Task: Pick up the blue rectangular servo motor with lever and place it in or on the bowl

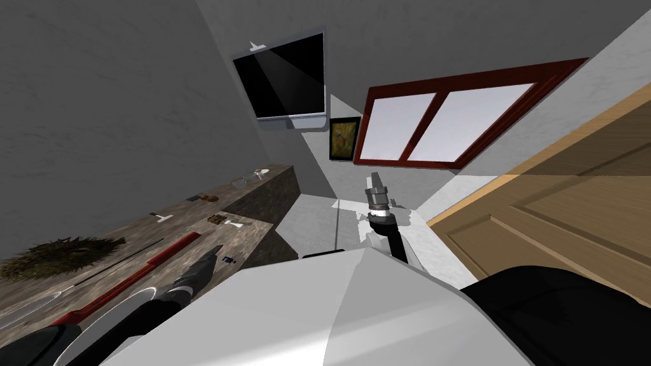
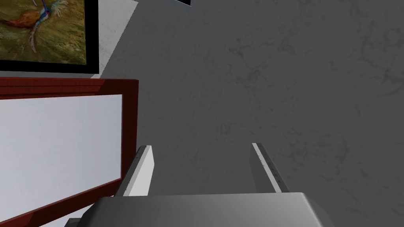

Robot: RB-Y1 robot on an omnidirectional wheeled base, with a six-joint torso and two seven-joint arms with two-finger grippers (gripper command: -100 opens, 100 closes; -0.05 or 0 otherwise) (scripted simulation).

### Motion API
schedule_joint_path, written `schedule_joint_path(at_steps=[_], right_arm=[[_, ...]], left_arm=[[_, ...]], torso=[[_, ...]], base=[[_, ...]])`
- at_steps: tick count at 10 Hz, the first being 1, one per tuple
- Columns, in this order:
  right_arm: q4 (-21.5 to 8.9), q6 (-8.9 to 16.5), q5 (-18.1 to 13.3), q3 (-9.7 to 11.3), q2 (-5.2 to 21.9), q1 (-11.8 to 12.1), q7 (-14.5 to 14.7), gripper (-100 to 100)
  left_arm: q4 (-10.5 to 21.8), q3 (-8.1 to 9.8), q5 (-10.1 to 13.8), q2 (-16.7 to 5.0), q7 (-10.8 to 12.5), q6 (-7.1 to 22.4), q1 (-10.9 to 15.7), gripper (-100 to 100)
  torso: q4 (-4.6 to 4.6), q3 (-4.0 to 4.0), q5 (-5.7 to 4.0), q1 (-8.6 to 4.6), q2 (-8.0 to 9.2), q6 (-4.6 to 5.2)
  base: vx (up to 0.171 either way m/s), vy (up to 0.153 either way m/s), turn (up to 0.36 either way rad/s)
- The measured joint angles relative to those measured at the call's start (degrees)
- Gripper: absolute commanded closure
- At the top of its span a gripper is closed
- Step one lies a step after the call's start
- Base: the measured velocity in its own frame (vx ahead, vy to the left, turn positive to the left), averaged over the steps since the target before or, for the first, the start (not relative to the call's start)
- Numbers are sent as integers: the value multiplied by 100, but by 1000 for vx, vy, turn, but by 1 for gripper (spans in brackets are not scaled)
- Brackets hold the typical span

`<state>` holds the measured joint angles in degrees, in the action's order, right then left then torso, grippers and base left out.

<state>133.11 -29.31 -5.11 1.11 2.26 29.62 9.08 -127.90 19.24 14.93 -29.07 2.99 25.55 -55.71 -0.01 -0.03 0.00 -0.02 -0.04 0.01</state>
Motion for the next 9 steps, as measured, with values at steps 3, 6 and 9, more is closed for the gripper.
schedule_joint_path(at_steps=[3,6,9], right_arm=[[0,0,0,0,0,0,0,0],[0,0,0,0,0,0,0,0],[0,0,0,0,0,0,0,0]], left_arm=[[16,55,106,-162,-164,398,-113,-100],[29,121,240,-352,-364,826,-274,-100],[-106,260,442,-610,-592,1384,-564,-100]], torso=[[0,0,0,0,-1,1],[0,0,0,-1,-1,0],[-2,-4,-1,-1,-7,0]], base=[[19,-11,-95],[19,-12,-89],[33,-13,-108]])
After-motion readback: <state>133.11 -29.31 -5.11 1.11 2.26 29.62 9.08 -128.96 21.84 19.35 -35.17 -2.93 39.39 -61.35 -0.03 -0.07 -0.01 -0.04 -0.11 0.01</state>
